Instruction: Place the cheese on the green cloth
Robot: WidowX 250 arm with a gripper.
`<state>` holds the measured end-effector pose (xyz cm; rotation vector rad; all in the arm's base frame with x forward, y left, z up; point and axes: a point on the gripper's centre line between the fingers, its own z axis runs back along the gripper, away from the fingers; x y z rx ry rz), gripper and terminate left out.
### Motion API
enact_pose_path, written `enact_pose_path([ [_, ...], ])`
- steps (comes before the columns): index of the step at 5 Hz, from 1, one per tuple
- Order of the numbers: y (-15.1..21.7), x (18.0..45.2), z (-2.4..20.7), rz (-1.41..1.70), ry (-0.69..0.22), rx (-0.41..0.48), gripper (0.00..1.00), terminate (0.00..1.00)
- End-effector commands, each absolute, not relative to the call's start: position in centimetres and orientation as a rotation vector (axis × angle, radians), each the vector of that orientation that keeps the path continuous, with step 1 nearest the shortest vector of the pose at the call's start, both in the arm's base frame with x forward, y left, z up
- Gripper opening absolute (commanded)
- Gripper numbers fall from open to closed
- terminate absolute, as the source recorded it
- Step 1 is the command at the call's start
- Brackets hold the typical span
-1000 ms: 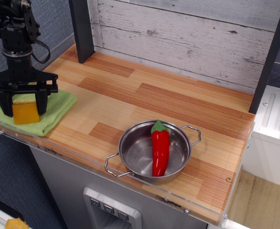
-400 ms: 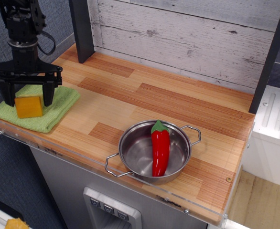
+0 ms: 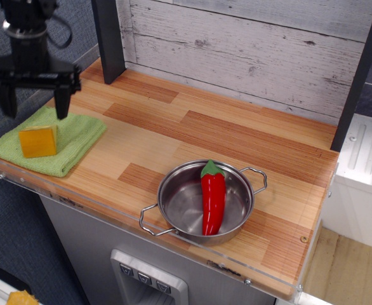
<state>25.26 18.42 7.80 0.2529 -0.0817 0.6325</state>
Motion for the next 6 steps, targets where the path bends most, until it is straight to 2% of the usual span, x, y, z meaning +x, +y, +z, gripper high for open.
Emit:
enact_pose_path([
  [1,12.6,26.0,12.5,0.417,-0.183,0.258,1.00,0.00],
  [3,7.2,26.7,13.7,0.193,-0.213,0.191,1.00,0.00],
  [5,2.7,26.2,14.6,0.020,-0.278,0.066,1.00,0.00],
  [6,0.8,26.3,14.8,-0.186,-0.262,0.065,1.00,0.00],
])
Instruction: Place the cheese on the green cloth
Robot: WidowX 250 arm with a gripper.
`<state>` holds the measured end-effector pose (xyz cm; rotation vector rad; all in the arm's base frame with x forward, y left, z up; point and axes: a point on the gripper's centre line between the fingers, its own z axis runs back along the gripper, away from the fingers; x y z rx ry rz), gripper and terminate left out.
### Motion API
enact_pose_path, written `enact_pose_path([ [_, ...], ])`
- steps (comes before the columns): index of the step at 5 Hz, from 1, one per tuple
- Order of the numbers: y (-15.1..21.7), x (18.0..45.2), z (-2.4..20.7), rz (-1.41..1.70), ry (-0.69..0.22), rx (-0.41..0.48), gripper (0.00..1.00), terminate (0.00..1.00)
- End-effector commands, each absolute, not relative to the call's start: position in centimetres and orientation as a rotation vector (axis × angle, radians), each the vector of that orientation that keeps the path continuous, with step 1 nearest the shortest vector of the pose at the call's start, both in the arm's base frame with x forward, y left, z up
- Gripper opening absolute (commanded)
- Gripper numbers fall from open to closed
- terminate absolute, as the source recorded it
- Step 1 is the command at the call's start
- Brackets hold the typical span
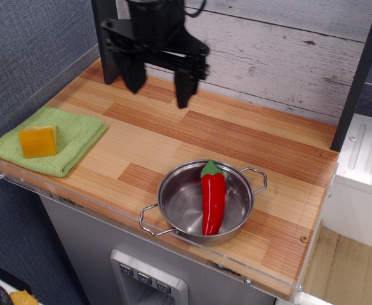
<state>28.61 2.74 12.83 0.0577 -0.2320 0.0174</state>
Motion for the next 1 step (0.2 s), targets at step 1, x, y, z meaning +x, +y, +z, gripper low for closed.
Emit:
enact_pose_path([
  [1,0.81,26.27,14.82,-0.186,-0.262,0.065,1.00,1.00],
])
